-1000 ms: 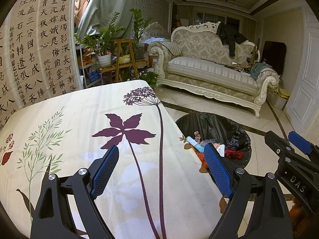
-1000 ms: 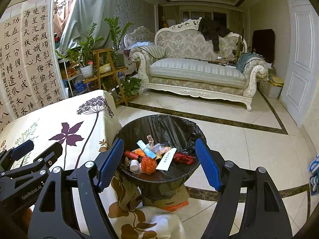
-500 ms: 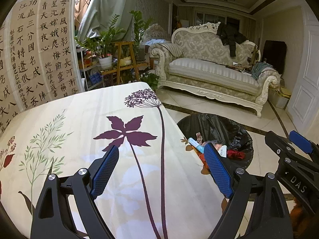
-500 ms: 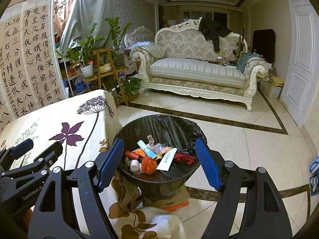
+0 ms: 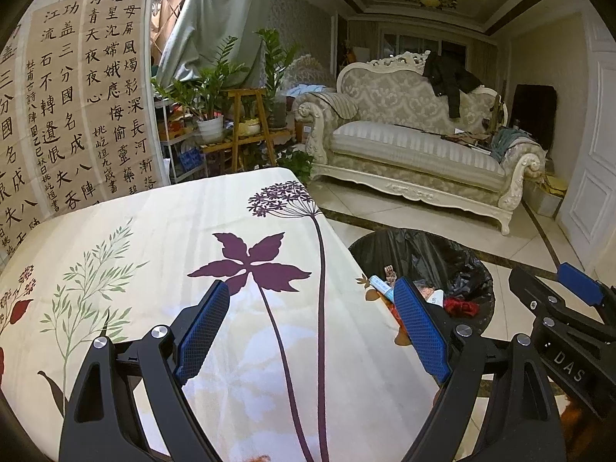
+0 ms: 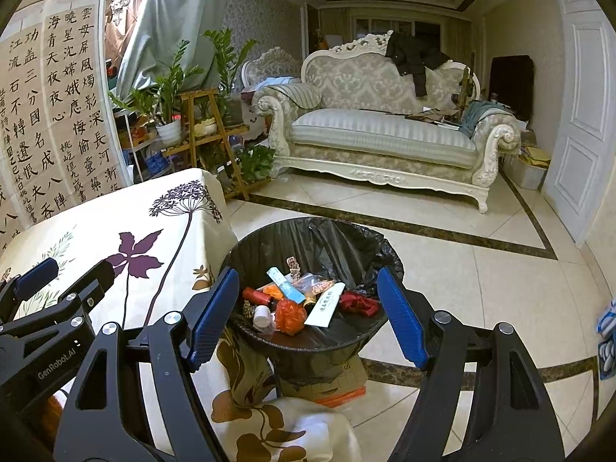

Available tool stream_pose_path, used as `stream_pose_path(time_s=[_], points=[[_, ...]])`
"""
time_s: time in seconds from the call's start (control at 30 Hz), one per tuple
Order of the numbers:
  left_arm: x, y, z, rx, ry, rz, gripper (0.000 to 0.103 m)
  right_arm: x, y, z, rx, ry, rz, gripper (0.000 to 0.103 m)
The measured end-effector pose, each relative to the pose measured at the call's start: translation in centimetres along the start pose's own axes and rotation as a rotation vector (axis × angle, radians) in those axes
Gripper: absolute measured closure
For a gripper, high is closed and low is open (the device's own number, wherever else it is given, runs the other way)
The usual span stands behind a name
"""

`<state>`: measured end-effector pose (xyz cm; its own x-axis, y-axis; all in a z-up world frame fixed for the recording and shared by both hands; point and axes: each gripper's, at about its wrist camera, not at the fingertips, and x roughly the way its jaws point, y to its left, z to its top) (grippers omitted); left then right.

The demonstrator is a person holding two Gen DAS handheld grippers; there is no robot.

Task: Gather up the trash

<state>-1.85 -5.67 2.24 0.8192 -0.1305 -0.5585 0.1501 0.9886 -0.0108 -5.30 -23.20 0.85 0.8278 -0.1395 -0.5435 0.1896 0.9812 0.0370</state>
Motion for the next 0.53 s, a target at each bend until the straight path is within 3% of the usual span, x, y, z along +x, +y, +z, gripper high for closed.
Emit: stream_pose_path(time_s=[0.37,0.53], points=[[0.3,0.1,0.0,0.002,-0.005,0.001,0.019,0.5,0.2,-0.1,-0.01,0.006,0.006,0.03],[0.9,1.2,0.0,-0.022,0.029,-0.001,0.019,0.8,0.8,0.0,-0.026,0.01,0.019,0.03]])
